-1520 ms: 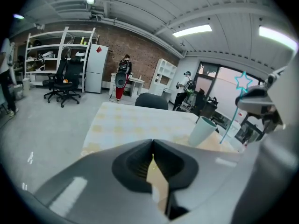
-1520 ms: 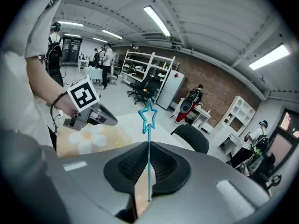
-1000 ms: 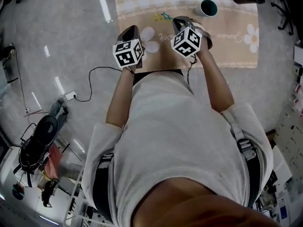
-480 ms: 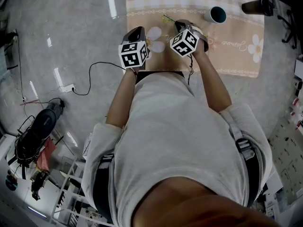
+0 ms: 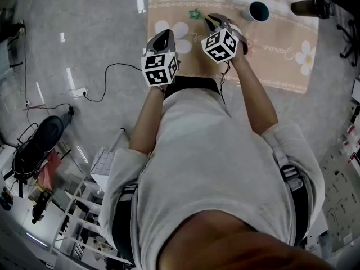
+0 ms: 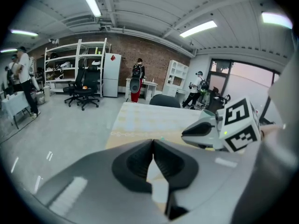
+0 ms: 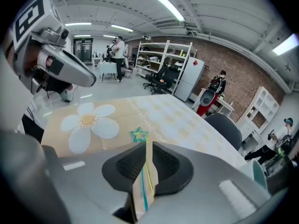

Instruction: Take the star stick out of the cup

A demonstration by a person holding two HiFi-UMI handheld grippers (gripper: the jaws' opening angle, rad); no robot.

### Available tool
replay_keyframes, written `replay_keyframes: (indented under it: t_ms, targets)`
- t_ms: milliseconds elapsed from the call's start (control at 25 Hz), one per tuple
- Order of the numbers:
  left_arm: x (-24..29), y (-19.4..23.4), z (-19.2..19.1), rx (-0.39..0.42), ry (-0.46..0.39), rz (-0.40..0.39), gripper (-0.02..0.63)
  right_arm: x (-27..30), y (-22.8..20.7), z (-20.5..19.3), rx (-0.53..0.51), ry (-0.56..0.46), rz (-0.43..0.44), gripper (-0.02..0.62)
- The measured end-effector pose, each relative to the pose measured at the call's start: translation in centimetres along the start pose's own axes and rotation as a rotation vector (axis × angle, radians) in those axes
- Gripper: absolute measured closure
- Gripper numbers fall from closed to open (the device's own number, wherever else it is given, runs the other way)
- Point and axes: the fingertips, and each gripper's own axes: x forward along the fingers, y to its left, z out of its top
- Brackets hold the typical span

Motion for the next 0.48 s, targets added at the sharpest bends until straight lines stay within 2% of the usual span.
replay_keyframes:
  t_ms: [120, 280, 480]
  targets:
    - [-1.1, -1.5, 0.8, 0.047, -0.053, -0.023, 0.603, -3.0, -0.2, 0.8, 0.090, -0.096, -0.058, 0.595]
    - [-2.6, -3.7, 2.0, 0.124, -0.139, -0.078, 0.603, -7.7, 0.3, 2.2, 0.202, -0.240, -0.124, 0.597]
    - [-6.4, -4.8, 2.6, 0.156, -0.227, -0.155, 0.603, -13.9, 2.0, 4.0, 0.309, -0.353, -0.253, 0.597]
